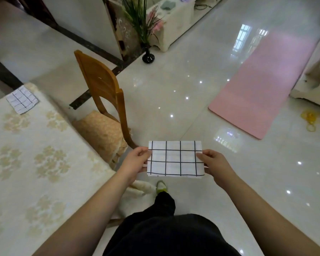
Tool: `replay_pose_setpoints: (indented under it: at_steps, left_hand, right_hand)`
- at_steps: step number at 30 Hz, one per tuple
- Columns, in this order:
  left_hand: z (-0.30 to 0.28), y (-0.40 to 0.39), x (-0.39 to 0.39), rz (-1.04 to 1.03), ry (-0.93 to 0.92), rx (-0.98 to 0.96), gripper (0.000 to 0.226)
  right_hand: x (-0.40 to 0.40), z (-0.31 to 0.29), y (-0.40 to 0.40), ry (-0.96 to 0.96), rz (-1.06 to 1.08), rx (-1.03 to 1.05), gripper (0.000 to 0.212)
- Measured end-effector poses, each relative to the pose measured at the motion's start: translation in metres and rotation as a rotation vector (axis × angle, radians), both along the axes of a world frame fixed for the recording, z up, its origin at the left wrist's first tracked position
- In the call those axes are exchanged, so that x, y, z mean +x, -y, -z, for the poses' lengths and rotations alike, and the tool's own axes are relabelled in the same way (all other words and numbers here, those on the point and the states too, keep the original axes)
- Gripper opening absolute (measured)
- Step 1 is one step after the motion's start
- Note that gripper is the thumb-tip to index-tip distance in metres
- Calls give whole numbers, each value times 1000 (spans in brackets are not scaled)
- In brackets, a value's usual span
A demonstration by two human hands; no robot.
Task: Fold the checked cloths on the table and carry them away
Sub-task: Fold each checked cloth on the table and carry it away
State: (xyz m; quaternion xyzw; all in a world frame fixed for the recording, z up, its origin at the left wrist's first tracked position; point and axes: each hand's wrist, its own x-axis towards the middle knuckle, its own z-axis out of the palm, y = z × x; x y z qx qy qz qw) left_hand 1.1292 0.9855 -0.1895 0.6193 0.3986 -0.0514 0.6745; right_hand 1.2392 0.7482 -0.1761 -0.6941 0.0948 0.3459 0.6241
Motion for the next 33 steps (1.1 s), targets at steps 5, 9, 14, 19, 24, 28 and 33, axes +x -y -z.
replay_pose_setpoints:
  at_steps: [5,9,14,19,24,28,33]
  left_hand:
    - [12,-42,49,-34,38,-11,6]
    - [11,-78,81,-35,29,-4,4]
    - [4,-118,113,-22,25,2,14]
    - [-4,-147,133,-53,43,7,18]
    - [-3,-160,167,-98,19,14,16]
    - [0,-170,209,-166,10,18,14]
    - [-3,-184,271,-267,4,19,13]
  right_hand:
    - [58,2,-44,34,-53,-37,8]
    - [97,-5,-80,42,-125,-68,8]
    - [135,-9,-119,55,-139,-91,7]
    - [169,-10,-156,43,-188,-86,8]
    - [216,-9,-185,45,-219,-86,9]
    - [263,-1,-205,40,-257,-58,13]
    - [339,9,-228,19,-333,-29,10]
